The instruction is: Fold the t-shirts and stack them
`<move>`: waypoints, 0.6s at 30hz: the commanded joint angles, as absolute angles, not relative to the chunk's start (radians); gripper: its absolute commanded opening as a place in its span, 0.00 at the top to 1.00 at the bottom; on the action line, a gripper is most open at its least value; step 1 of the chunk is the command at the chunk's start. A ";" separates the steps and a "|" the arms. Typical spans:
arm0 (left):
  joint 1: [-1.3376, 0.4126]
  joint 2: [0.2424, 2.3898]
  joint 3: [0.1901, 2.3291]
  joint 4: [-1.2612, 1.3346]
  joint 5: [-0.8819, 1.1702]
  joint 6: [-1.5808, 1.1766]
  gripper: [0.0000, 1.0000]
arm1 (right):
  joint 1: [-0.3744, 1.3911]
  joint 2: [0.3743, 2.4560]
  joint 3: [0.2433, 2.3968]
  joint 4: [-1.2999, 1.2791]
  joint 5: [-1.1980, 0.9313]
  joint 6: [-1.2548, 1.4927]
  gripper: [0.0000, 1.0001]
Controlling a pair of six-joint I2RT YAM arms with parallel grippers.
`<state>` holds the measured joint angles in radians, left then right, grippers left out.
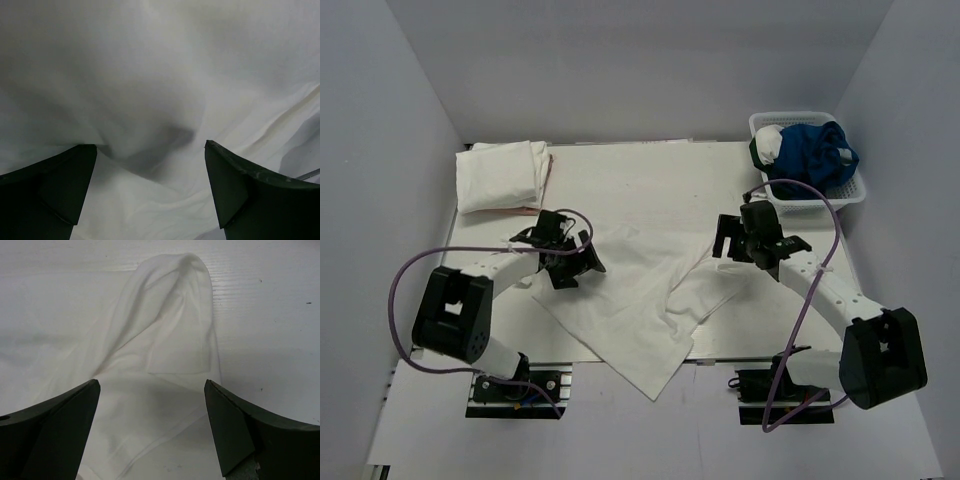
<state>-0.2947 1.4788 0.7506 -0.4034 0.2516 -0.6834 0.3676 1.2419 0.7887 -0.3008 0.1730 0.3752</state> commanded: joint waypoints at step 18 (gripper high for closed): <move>-0.362 1.728 1.343 -0.675 0.023 -0.440 0.00 | 0.324 1.204 0.816 -0.405 0.265 0.479 0.10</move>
